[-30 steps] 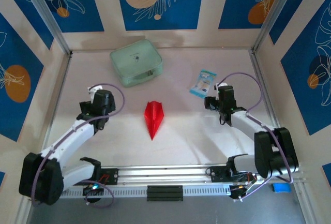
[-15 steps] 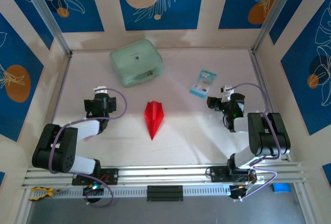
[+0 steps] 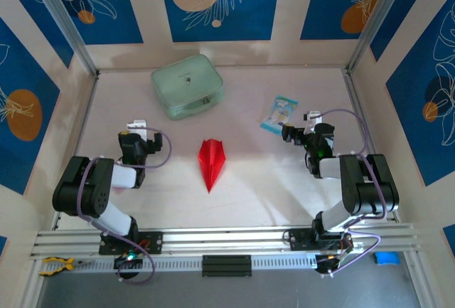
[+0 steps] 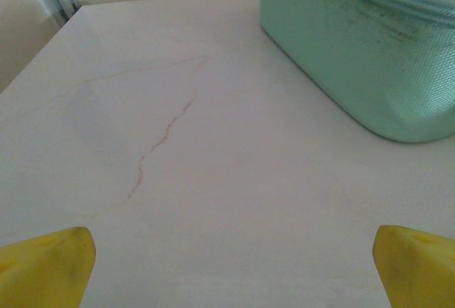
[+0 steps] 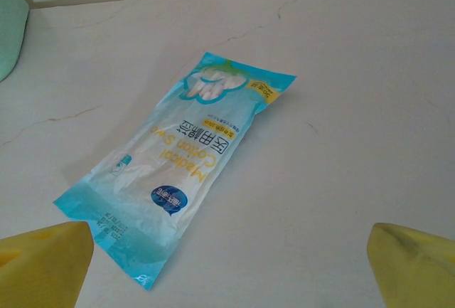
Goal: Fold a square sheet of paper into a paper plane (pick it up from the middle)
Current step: Reset both arms
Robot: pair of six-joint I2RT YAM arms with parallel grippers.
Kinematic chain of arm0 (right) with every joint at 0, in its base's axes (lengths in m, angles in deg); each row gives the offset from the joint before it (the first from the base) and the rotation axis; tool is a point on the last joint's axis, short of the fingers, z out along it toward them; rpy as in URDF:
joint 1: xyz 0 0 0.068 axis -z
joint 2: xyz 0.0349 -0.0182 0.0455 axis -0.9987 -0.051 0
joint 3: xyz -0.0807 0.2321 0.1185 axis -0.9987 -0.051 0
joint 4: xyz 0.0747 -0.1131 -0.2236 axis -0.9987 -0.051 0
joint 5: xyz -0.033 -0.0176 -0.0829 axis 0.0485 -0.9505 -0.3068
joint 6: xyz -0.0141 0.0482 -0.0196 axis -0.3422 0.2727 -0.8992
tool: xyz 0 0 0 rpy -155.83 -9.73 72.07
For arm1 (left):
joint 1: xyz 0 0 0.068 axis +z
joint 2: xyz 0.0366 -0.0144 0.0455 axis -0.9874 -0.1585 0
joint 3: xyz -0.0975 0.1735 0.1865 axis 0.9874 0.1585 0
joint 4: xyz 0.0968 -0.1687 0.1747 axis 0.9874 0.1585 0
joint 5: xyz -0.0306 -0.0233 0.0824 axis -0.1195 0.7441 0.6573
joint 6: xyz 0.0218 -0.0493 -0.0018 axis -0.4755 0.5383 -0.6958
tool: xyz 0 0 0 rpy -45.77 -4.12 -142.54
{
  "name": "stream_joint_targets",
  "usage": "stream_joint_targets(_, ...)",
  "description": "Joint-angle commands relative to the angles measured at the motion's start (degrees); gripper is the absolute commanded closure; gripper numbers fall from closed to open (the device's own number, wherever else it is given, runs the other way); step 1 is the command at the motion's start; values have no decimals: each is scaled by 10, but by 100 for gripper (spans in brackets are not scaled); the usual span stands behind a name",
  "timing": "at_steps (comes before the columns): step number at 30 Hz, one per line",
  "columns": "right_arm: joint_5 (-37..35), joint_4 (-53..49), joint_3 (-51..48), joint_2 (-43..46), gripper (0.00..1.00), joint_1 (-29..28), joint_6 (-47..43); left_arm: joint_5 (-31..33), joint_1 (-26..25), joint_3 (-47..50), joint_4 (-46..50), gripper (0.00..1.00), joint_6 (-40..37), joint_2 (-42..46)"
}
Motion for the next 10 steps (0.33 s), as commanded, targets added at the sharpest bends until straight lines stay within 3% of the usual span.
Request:
stream_joint_targets(1, -17, 15, 0, 4, 1, -4, -1, -31, 6, -10, -21, 0, -5, 1)
stream_joint_targets(10, -18, 17, 0, 3, 1, -6, -2, -49, 6, -14, -15, 0, -12, 0)
